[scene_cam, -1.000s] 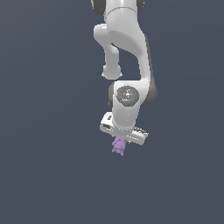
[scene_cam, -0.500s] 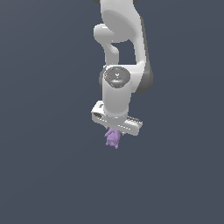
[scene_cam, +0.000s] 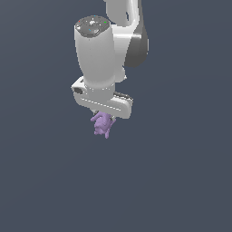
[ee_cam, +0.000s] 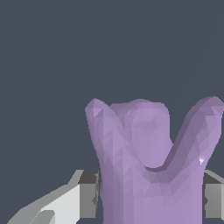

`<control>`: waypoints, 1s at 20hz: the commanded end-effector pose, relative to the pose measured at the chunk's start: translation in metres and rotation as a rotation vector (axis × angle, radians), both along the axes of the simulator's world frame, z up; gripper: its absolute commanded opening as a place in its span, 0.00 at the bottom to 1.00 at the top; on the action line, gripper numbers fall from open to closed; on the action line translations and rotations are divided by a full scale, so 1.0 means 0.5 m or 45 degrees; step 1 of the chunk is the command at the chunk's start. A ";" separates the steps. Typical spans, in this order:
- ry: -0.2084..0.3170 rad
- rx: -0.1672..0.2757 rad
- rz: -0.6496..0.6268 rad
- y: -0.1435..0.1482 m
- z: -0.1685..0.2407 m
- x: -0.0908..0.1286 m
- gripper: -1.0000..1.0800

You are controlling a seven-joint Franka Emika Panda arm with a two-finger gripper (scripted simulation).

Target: Pick up the object and move it to a goal position.

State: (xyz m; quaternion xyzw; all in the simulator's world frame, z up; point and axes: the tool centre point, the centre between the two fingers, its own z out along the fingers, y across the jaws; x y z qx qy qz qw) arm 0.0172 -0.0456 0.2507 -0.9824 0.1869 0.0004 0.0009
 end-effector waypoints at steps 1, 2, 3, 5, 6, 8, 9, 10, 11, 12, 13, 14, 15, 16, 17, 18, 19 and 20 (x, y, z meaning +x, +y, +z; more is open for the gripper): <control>0.000 0.001 0.000 -0.031 0.055 -0.016 0.00; 0.000 0.001 0.000 -0.043 0.076 -0.022 0.00; 0.000 0.001 0.000 -0.056 0.098 -0.027 0.00; 0.000 0.001 0.000 -0.080 0.140 -0.039 0.00; 0.000 0.001 0.000 -0.092 0.161 -0.044 0.00; 0.000 0.001 0.000 -0.117 0.204 -0.055 0.00; 0.000 0.001 0.000 -0.129 0.225 -0.060 0.00; 0.000 0.001 0.000 -0.141 0.245 -0.065 0.00; 0.000 0.001 0.000 -0.153 0.266 -0.071 0.00; 0.000 0.001 0.000 -0.165 0.287 -0.076 0.00; 0.000 0.001 0.000 -0.177 0.307 -0.080 0.00; 0.000 0.001 0.000 -0.189 0.327 -0.085 0.00; -0.001 0.000 0.000 -0.200 0.348 -0.090 0.00; -0.001 0.000 0.000 -0.212 0.368 -0.094 0.00; -0.001 0.000 0.000 -0.223 0.386 -0.099 0.00; -0.001 0.000 0.000 -0.233 0.403 -0.102 0.00; 0.000 -0.001 0.001 -0.242 0.419 -0.105 0.00; 0.000 -0.001 0.001 -0.250 0.434 -0.108 0.00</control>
